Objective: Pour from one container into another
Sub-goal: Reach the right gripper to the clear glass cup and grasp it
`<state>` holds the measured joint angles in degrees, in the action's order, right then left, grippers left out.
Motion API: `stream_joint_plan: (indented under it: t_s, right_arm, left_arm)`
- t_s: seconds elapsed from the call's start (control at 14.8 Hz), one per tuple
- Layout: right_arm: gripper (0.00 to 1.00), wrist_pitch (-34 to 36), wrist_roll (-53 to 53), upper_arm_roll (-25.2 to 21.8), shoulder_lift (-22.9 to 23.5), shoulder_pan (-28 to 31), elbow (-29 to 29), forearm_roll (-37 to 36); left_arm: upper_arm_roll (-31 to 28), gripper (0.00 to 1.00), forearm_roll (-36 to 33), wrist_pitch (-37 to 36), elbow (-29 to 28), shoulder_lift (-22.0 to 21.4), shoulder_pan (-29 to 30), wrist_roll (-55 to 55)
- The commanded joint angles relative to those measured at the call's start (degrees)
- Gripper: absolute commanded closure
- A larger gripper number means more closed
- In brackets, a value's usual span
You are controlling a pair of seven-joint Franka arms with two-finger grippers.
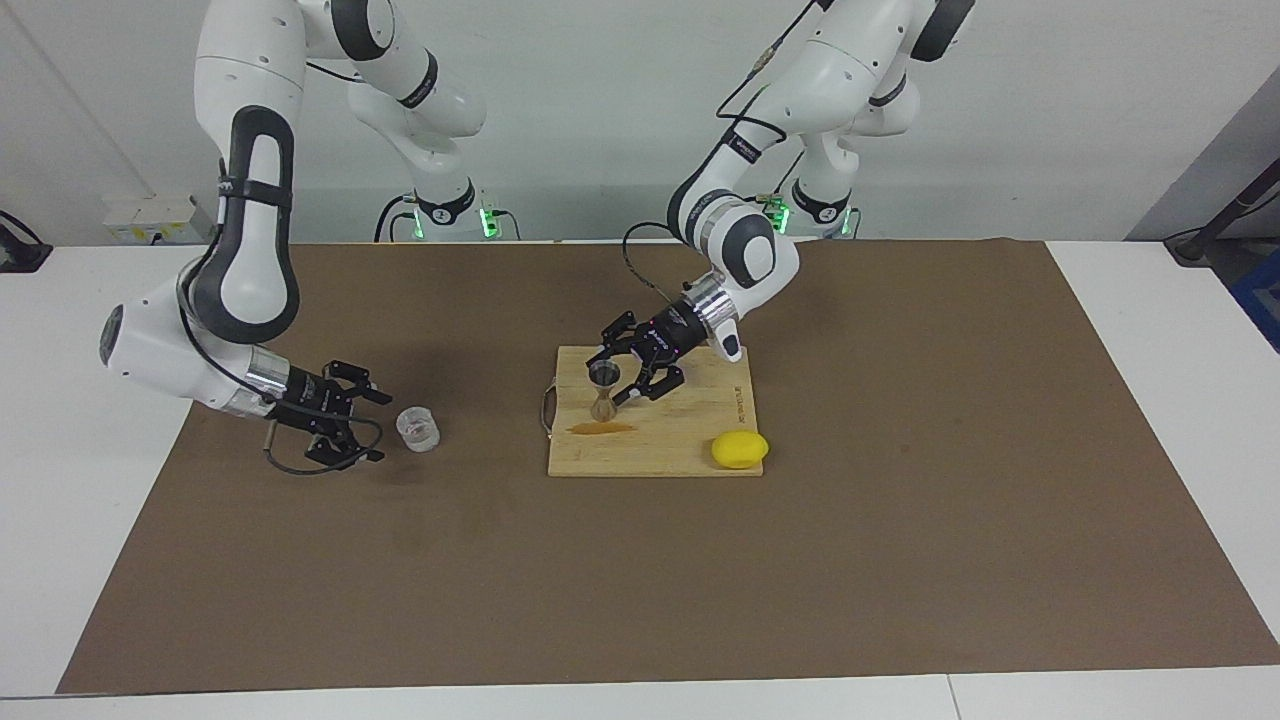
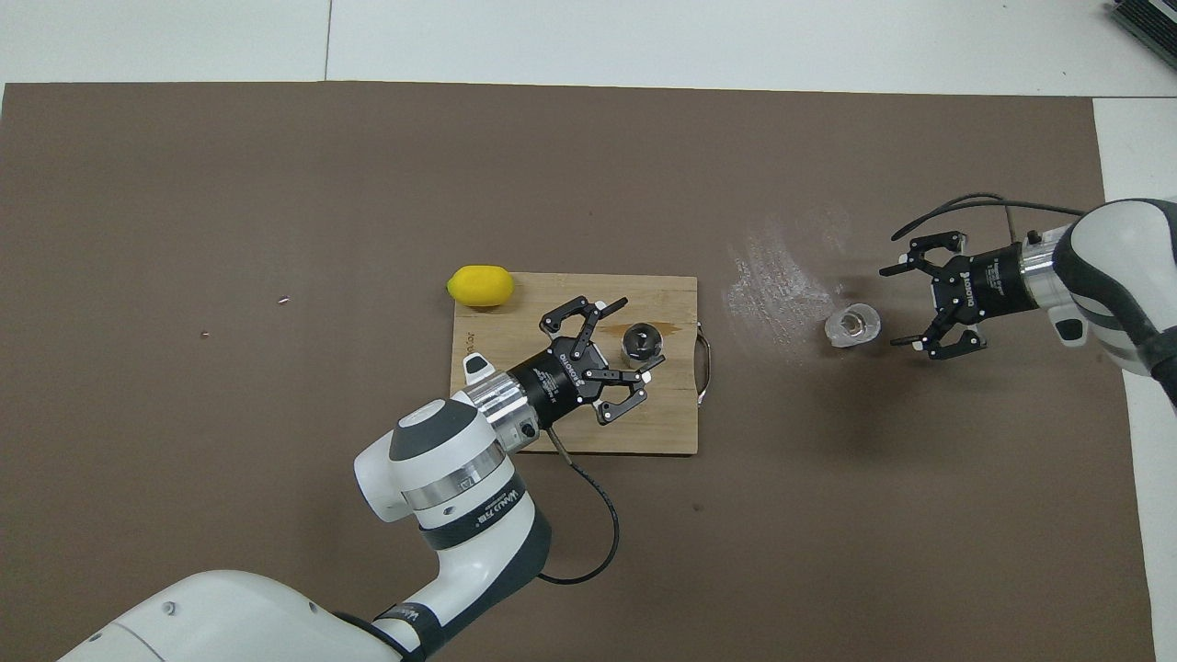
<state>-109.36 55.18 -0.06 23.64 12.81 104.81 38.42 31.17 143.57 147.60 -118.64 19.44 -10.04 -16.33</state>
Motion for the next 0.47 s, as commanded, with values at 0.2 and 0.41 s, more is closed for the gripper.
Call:
stream_joint_plan:
  t_s: [0.2, 0.41]
  right_arm:
    - [0.00, -3.6, -5.2, 0.6, 0.2, 0.3, 6.5, 7.0]
    - [0.00, -5.5, -5.8, 0.6, -0.9, 0.1, 9.9, 8.0]
  left_arm:
    - [-1.2, 0.00, 0.6, -0.1, 0.2, 0.3, -1.1, 0.8]
    - [-1.0, 0.00, 0.5, -0.6, 0.2, 0.3, -1.4, 1.0]
